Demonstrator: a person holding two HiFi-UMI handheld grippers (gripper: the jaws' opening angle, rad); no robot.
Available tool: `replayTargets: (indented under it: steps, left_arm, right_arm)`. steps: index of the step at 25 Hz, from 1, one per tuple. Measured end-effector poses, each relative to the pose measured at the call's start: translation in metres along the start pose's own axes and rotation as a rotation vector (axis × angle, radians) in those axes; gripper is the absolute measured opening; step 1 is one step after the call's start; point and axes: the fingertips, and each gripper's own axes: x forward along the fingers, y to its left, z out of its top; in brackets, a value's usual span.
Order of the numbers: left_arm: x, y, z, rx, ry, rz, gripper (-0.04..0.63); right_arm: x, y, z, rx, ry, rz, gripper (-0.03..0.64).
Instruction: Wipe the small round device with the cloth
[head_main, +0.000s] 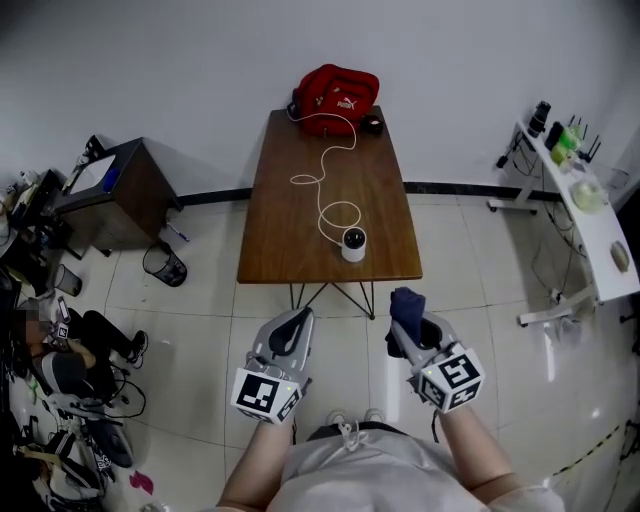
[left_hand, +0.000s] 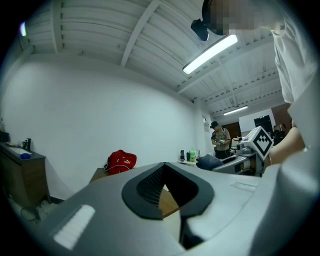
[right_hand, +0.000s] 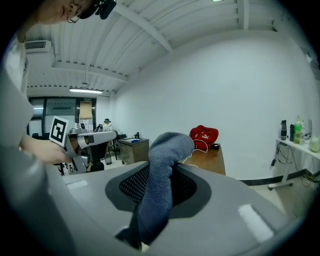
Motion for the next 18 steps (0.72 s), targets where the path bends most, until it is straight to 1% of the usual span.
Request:
replayTargets:
  steps: [5, 18]
  left_arm:
    - [0.008, -0.005, 0.007, 0.007, -0.010, -0.004, 0.006]
    - [0.028, -0.020, 0.011, -0.010, -0.009, -0.016, 0.006]
  right_arm:
    - [-0.001, -0.001, 0.006, -0.003, -0.015, 0.023, 0.106]
    - [-0.010, -0.020, 0.009, -0.011, 0.007, 0.006, 0.106]
